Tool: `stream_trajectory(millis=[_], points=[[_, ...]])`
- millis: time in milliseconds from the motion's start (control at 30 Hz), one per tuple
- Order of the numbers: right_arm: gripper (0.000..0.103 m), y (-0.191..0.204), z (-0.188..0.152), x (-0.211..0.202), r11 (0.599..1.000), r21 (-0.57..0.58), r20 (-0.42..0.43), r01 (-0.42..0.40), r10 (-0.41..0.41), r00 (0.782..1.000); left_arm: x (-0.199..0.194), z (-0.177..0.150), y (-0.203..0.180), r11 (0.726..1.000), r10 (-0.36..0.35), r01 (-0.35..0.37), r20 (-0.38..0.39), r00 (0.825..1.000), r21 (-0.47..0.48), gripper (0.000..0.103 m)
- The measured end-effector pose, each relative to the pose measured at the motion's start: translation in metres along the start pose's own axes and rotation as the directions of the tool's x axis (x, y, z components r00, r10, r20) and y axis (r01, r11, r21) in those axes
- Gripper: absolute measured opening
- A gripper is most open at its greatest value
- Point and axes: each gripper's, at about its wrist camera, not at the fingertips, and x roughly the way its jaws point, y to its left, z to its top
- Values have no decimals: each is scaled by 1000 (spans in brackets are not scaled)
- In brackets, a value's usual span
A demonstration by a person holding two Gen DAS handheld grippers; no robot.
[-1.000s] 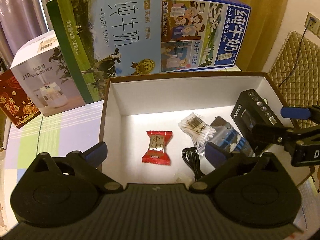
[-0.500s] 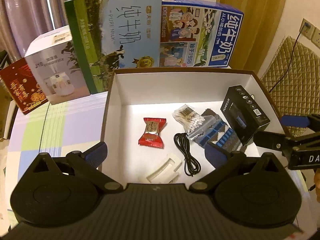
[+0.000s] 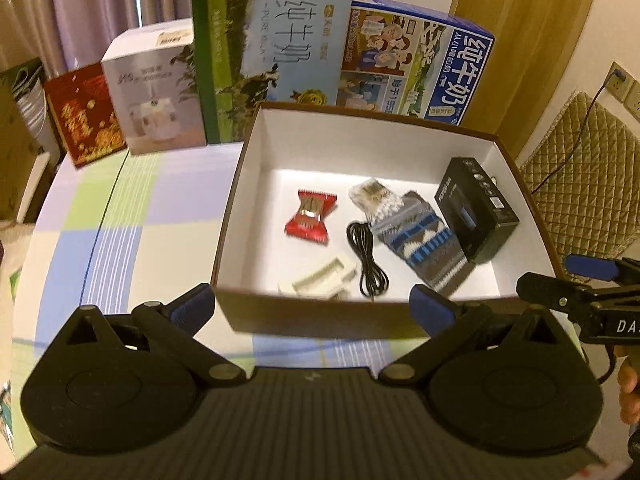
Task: Organize objects
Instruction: 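Withdraw both tools from the box toward the purple tube and clear cup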
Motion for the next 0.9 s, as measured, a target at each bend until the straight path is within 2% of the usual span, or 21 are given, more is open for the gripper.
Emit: stream_trajectory(millis=[533,900], points=[[101,10,-52,-34,1000,-4,-59,-3,3,998,-34,-61,-5,1000,9,-10,-54,999,-20,102],[101,9,-92,-44,1000,14,-119,19,-17,993,-42,-101,-16,1000,30,-29,-101,994,9,102]])
